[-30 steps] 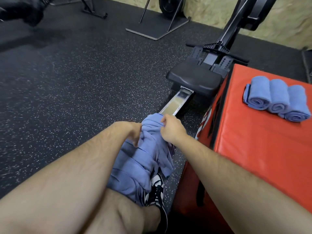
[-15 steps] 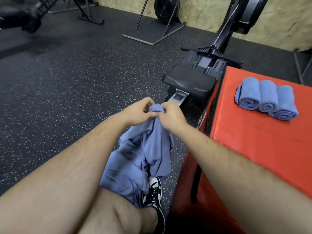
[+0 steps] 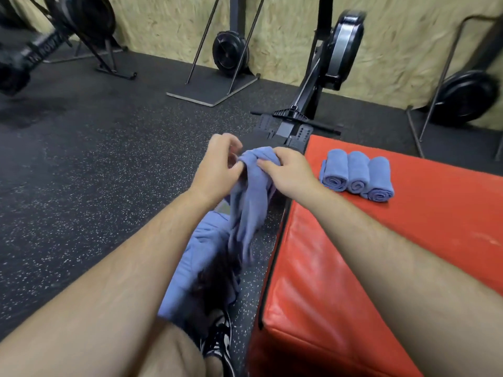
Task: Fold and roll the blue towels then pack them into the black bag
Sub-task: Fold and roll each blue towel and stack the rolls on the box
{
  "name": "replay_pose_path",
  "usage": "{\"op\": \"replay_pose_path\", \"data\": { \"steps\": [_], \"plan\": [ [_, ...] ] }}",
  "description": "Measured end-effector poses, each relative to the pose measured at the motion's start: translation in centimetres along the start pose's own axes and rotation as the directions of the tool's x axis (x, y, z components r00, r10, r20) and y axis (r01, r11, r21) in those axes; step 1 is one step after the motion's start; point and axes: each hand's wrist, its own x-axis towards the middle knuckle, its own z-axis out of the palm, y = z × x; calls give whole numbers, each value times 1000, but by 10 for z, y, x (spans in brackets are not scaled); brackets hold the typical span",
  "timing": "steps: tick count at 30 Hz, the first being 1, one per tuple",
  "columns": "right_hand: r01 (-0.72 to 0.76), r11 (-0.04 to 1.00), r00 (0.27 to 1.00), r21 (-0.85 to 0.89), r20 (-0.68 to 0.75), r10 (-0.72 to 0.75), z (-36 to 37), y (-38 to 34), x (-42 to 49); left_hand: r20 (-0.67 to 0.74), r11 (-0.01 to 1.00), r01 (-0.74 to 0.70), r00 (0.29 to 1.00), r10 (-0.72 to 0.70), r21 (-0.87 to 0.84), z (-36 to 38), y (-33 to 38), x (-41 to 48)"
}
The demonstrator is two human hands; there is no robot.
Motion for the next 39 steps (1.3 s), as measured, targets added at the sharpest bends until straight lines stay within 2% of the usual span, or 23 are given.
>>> {"op": "replay_pose_path", "data": {
  "steps": [2,3,7,11,13,15,19,22,24,27,29,32,34,39],
  "plan": [
    [-41,994,995,100,-85,49,-27,-3,-4,-123,1000,4,992,-2,17,9,22,3],
    [-71,985,990,155,-112,89,-42,-3,-6,-127,999,10,992,-6,37,16,32,5],
    [-145,950,982,277,-80,173,-100,-6,-32,70,982,99,994,-89,-159,52,83,9],
    [-219,940,960,260,-113,255,-146,4,-58,226,903,224,963,-147,-368,88,128,12],
    [-216,944,959,250,-127,253,-164,15,-69,274,884,238,953,-131,-403,104,146,13],
    [-210,938,955,274,-146,257,-178,29,-83,307,886,237,945,-114,-398,120,165,10],
    [-188,951,922,245,-289,257,-199,66,-108,328,903,259,934,-143,-344,151,187,6],
    [-259,925,833,277,-420,359,-218,96,-125,291,908,308,930,-225,-285,165,190,10],
    [-304,882,772,361,-450,450,-228,119,-137,244,921,321,932,-267,-221,167,189,12],
    [-323,812,726,486,-424,542,-240,144,-150,214,942,308,937,-277,-130,165,191,17],
    [-362,797,731,484,-383,564,-251,153,-151,223,913,383,910,-348,-137,165,195,21],
    [-406,790,743,459,-337,578,-262,159,-149,294,768,545,836,-464,-335,168,194,18],
    [-429,764,741,481,-296,603,-266,163,-151,354,681,588,808,-471,-437,167,195,15],
    [-440,700,744,562,-209,635,-274,163,-159,362,644,575,818,-447,-505,164,191,20]
  ]
}}
